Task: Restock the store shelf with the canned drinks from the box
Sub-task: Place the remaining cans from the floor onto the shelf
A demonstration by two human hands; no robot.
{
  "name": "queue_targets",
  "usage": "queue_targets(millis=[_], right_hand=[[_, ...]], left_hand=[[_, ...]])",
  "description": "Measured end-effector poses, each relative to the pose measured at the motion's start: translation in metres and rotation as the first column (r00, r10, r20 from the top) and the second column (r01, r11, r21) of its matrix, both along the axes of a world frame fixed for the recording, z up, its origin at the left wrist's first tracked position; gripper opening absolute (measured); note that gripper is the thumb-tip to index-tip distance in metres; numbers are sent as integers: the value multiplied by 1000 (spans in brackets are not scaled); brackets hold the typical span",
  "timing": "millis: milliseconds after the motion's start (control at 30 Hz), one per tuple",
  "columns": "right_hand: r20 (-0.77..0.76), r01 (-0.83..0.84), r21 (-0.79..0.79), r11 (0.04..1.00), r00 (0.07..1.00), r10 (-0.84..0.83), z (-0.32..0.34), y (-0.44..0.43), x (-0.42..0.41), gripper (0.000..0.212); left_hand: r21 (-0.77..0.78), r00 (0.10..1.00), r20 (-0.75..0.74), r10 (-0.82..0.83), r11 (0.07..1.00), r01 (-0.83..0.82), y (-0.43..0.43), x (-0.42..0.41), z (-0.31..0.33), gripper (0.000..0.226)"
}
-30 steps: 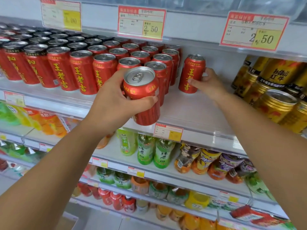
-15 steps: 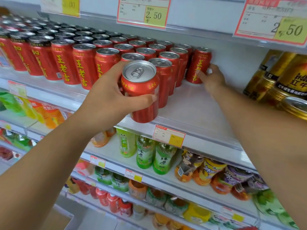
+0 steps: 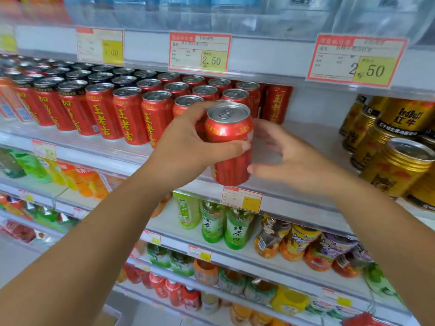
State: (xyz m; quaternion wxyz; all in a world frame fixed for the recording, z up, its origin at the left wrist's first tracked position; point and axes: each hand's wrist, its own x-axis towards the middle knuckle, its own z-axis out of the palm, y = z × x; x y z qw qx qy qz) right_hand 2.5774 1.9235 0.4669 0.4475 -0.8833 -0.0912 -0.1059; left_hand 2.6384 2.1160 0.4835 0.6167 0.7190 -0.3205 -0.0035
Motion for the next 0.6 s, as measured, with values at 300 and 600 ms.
queue_targets(millis=[300, 600], right_hand=[[44, 348, 221, 911, 929, -366, -10, -3, -12, 68], [-101, 474, 232, 850, 881, -463, -22, -52, 39, 79]], left_hand=[[-21, 996, 66, -62, 998, 64, -38, -9, -19, 81], [333, 849, 522, 84, 896, -293, 14, 40, -86, 49]])
